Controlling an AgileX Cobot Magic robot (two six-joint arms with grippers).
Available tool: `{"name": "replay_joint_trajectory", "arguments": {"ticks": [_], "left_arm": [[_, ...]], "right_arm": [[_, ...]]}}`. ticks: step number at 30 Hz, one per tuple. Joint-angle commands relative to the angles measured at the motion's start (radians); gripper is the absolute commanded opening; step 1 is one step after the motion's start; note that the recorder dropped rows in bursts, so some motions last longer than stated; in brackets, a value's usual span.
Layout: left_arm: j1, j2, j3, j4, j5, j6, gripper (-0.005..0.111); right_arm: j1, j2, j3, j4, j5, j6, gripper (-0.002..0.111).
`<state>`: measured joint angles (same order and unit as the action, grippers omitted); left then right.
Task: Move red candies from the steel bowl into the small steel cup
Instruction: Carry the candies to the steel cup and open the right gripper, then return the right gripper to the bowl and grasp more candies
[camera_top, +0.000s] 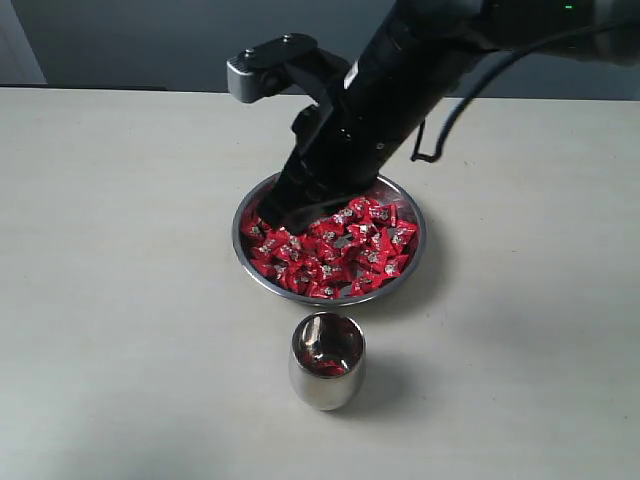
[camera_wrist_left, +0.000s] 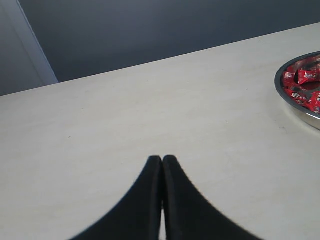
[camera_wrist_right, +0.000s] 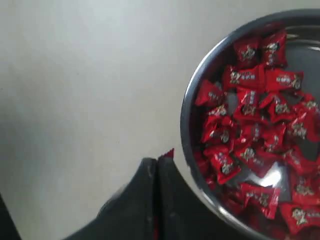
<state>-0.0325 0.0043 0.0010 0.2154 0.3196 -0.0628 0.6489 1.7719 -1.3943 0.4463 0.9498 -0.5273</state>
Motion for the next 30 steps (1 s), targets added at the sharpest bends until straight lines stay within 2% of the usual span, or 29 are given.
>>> {"name": "replay_joint_trajectory", "arguments": {"ticks": [1,9,16,17,20,23,27,28,30], "left_arm": [[0.000,-0.004,-0.001,0.003,-0.007,-0.005,0.000],[0.000,-0.004,-0.001,0.003,-0.007,-0.005,0.000],[0.000,-0.004,-0.001,0.003,-0.007,-0.005,0.000],[0.000,-0.004,-0.001,0.003,-0.007,-0.005,0.000],[0.000,-0.004,-0.001,0.003,-0.007,-0.005,0.000],[0.000,-0.004,-0.001,0.003,-0.007,-0.005,0.000],[0.000,-0.004,-0.001,0.003,-0.007,-0.005,0.000],[0.000,-0.004,-0.001,0.003,-0.007,-0.005,0.000],[0.000,-0.004,-0.001,0.003,-0.007,-0.005,0.000]], "right_arm": [[0.001,-0.103,0.124,0.008,-0.001,0.007,-0.001],[0.001,-0.084,0.255,0.059,-0.052,0.007,-0.001],[0.001,-0.039,0.263,0.059,-0.024,-0.004,0.000],[0.001,-0.035,0.263,0.059,-0.015,-0.015,0.005],[0.001,-0.033,0.263,0.059,-0.017,-0.023,0.028],[0.001,-0.033,0.263,0.059,-0.024,-0.023,0.028],[-0.001,-0.036,0.233,-0.028,-0.230,0.018,0.028],[-0.001,-0.032,0.224,-0.069,-0.384,0.081,0.028],[-0.001,-0.020,0.222,-0.131,-0.559,0.174,0.028]]}}
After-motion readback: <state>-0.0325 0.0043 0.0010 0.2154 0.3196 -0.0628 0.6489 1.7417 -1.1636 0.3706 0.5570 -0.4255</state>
